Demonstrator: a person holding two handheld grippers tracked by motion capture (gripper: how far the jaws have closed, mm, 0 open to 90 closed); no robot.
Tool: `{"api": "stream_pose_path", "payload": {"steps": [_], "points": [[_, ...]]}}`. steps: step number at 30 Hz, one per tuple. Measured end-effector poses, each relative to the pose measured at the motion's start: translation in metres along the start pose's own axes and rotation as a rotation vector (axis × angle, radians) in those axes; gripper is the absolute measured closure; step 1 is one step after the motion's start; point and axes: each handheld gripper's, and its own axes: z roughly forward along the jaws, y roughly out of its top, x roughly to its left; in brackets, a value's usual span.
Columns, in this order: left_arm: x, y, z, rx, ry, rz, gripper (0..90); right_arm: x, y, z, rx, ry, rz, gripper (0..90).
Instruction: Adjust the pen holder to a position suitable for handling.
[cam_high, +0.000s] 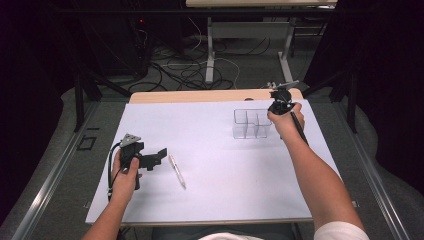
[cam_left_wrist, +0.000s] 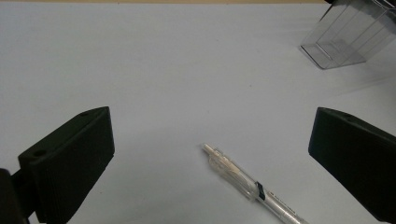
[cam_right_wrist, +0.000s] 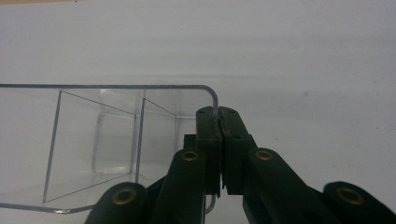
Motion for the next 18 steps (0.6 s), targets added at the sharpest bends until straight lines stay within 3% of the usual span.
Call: {"api": "stream_pose_path", "payload": {"steps": [3,4,10,15,18], "points": [[0.000,0.000,0.000,-0.001,-0.002,0.000,0.3,0.007,-0.001,0.002,-0.003,0.026,0.012,88.2],[0.000,0.000,0.000,-0.001,-0.001,0.000,0.4,0.010,0.000,0.001,0.031,0.003,0.011,88.1],[0.000,0.000,0.000,-0.001,-0.002,-0.002,0.4,0.032,-0.002,0.007,0.036,0.055,0.039,87.2],[0.000,0.000,0.000,-0.003,-0.005,-0.002,0.4,0.048,-0.004,0.009,0.042,0.091,0.040,86.8],[0.000,0.000,0.000,-0.003,-0.005,-0.002,0.4,0.054,-0.004,0.010,0.042,0.087,0.037,86.8]]}}
